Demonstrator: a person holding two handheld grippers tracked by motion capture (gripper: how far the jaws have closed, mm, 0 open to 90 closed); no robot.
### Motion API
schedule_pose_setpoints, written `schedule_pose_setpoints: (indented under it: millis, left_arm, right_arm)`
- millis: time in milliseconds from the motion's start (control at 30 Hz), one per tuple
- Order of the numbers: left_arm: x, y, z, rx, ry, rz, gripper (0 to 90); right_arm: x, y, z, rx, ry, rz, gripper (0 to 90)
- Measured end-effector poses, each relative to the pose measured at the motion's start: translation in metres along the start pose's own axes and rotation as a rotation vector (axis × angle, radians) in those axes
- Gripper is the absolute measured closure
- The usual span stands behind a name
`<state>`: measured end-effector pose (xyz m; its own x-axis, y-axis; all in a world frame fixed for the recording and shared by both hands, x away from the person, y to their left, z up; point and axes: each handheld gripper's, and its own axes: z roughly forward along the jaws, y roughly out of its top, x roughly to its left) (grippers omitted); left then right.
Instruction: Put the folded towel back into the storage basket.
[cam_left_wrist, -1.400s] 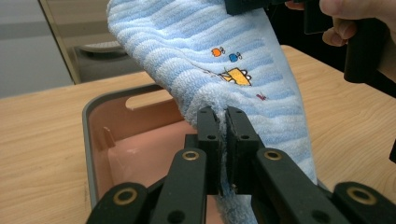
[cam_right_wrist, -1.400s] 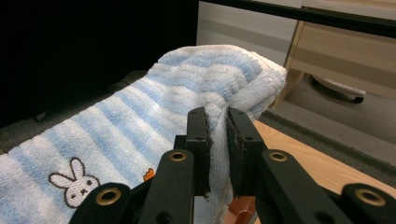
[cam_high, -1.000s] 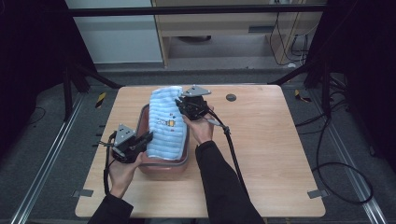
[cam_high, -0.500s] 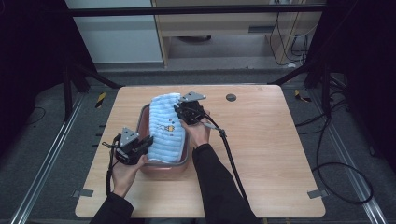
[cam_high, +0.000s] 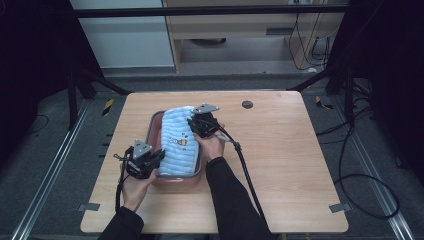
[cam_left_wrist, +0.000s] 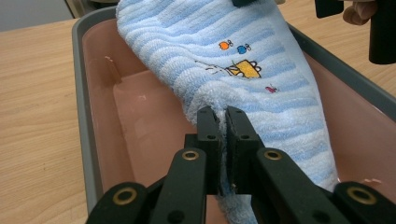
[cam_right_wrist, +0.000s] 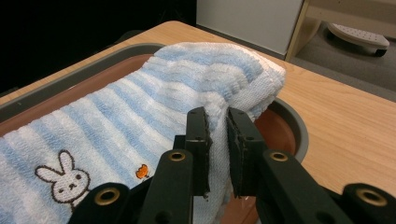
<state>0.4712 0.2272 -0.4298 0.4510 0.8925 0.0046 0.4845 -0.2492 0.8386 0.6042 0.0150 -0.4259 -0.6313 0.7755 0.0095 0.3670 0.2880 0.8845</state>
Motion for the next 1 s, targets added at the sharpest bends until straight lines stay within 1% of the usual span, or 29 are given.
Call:
schedule_pose_setpoints:
  millis: [200, 233, 367, 533, 567, 700, 733, 800, 833, 867, 900, 933, 1000]
  left_arm:
    - [0.000, -0.002, 0.002, 0.012, 0.012, -0.002, 85.2]
    - [0.001, -0.003, 0.003, 0.011, 0.017, 0.002, 85.2]
    - [0.001, -0.004, 0.004, 0.021, 0.017, -0.002, 85.1]
    - [0.003, -0.006, 0.007, 0.037, 0.016, -0.013, 84.9]
    - [0.004, -0.006, 0.008, 0.038, 0.013, -0.019, 84.6]
    - [0.005, -0.006, 0.008, 0.041, 0.010, -0.028, 83.7]
    - [0.006, -0.006, 0.008, 0.047, 0.012, -0.036, 81.9]
    - [0.006, -0.006, 0.008, 0.043, 0.011, -0.041, 81.1]
    - [0.007, -0.006, 0.008, 0.044, 0.013, -0.042, 79.9]
    - [0.007, -0.006, 0.008, 0.043, 0.020, -0.041, 78.5]
    - [0.007, -0.006, 0.007, 0.036, 0.021, -0.047, 74.0]
    - [0.008, -0.005, 0.007, 0.031, 0.024, -0.048, 72.1]
    - [0.009, -0.004, 0.004, 0.018, 0.028, -0.047, 71.0]
  right_arm:
    - [0.002, -0.004, 0.004, 0.019, -0.002, -0.005, 79.3]
    - [0.002, -0.006, 0.006, 0.029, -0.003, -0.006, 79.0]
    - [0.002, -0.007, 0.008, 0.041, -0.004, -0.002, 78.6]
    - [0.003, -0.009, 0.011, 0.060, 0.000, -0.005, 77.8]
    - [0.003, -0.010, 0.012, 0.071, 0.000, -0.010, 77.1]
    - [0.003, -0.010, 0.013, 0.076, -0.002, -0.016, 73.8]
    - [0.004, -0.010, 0.013, 0.079, -0.002, -0.018, 72.1]
    - [0.004, -0.009, 0.012, 0.076, -0.002, -0.018, 71.3]
    - [0.003, -0.008, 0.011, 0.066, 0.005, -0.013, 69.6]
    - [0.003, -0.008, 0.010, 0.059, 0.006, -0.013, 68.6]
    - [0.003, -0.005, 0.007, 0.049, 0.003, -0.014, 67.7]
    - [0.003, -0.004, 0.005, 0.042, 0.001, -0.018, 67.1]
    - [0.003, -0.003, 0.003, 0.038, -0.001, -0.017, 66.9]
